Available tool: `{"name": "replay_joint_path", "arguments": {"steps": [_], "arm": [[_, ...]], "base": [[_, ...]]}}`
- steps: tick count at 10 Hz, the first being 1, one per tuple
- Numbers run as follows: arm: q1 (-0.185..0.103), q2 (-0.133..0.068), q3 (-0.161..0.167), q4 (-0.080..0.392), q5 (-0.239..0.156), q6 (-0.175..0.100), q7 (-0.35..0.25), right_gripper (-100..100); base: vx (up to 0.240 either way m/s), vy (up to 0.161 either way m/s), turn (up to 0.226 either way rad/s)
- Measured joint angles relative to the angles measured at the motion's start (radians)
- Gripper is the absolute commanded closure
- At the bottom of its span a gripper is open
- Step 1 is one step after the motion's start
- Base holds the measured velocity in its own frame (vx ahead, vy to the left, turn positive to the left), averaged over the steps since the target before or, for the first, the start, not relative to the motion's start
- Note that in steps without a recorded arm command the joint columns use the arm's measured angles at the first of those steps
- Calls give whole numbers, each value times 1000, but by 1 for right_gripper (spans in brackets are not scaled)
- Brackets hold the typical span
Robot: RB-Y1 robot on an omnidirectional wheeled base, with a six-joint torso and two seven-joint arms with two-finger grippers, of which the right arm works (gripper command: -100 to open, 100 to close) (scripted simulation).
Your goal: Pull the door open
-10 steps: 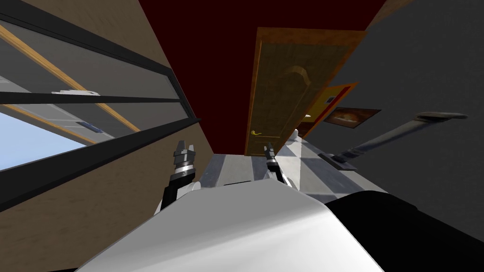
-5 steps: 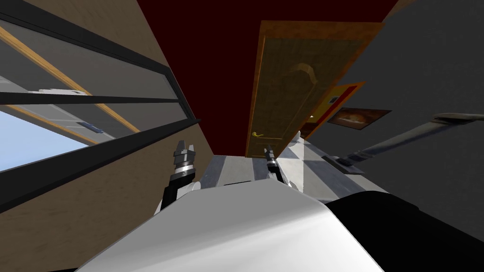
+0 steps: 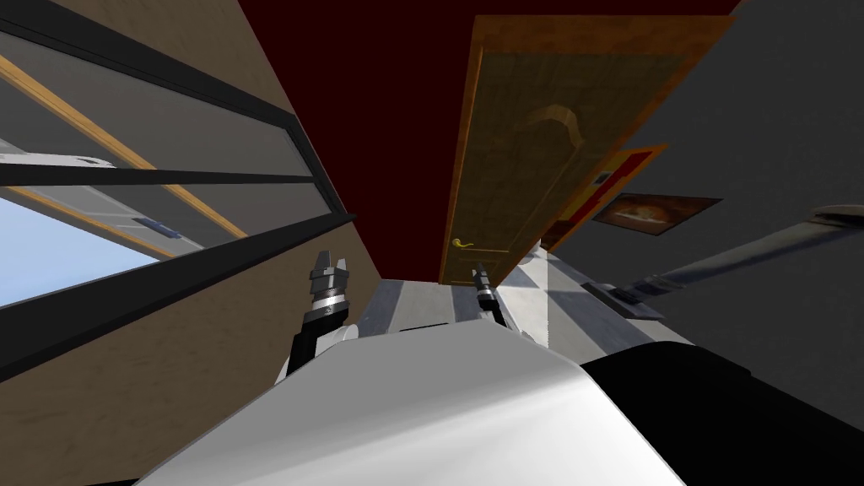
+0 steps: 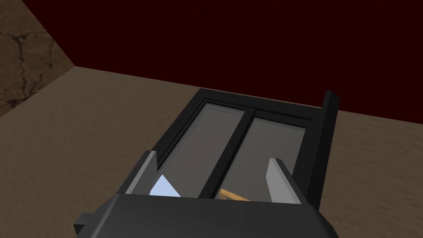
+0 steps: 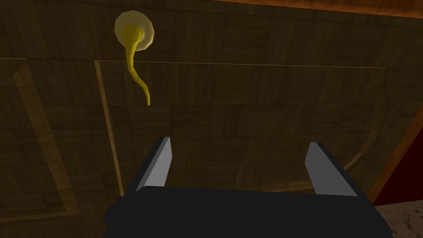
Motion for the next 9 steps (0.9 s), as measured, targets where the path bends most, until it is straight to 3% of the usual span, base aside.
{"name": "replay_joint_path", "arguments": {"steps": [9], "arm": [[-21,-39,-16,181,-22,-11,-13,-100]], "base": [[125,-7,23]]}}
